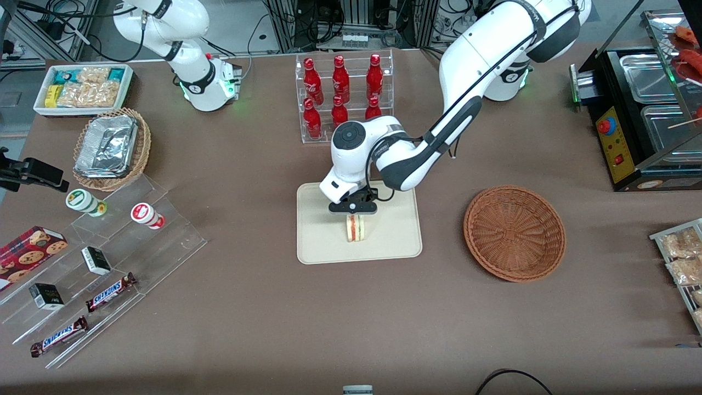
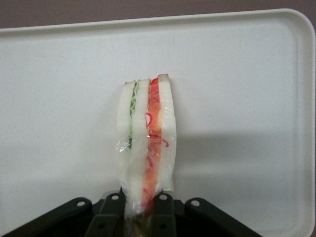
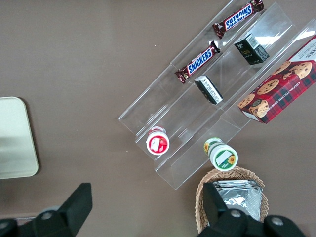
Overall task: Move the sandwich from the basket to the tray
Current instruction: 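Lower the sandwich onto the tray and open the left gripper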
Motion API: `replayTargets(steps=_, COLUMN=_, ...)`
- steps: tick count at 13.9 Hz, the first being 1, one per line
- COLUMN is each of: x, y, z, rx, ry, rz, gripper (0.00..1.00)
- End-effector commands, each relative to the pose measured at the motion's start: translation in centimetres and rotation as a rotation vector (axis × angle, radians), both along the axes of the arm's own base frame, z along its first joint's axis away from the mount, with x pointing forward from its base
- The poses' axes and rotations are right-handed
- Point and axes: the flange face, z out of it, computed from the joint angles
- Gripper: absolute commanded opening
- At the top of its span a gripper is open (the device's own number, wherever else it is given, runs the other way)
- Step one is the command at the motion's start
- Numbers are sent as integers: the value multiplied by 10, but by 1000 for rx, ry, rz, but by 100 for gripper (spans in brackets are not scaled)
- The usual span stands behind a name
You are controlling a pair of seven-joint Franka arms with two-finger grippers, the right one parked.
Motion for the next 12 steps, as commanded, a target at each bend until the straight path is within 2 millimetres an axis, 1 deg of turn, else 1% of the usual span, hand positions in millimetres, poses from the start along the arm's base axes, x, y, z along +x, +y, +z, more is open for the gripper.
replayTargets(steps=1, x=4, y=-6, z=3, rx=-5, ry=-33, rz=20, gripper=99)
replayTargets(steps=5, x=8, y=-4, z=11, rx=-7, ry=-40, rz=29, gripper=100)
replayTargets(steps=7, x=10, y=0, z=32, rx=-1, ry=-53, rz=43, gripper=100)
replayTargets(steps=8, x=11, y=-1, z=48, rx=-7, ry=-70, rz=48, gripper=100)
replayTargets(steps=9, x=11, y=-1, z=70, rx=-14, ry=-96, rz=67, gripper=100)
replayTargets(steps=10, x=9, y=2, z=94, rx=-2, ry=-117, rz=92, gripper=100)
replayTargets(steps=12, x=6, y=10, z=129, rx=28, ry=-120, rz=120, gripper=100)
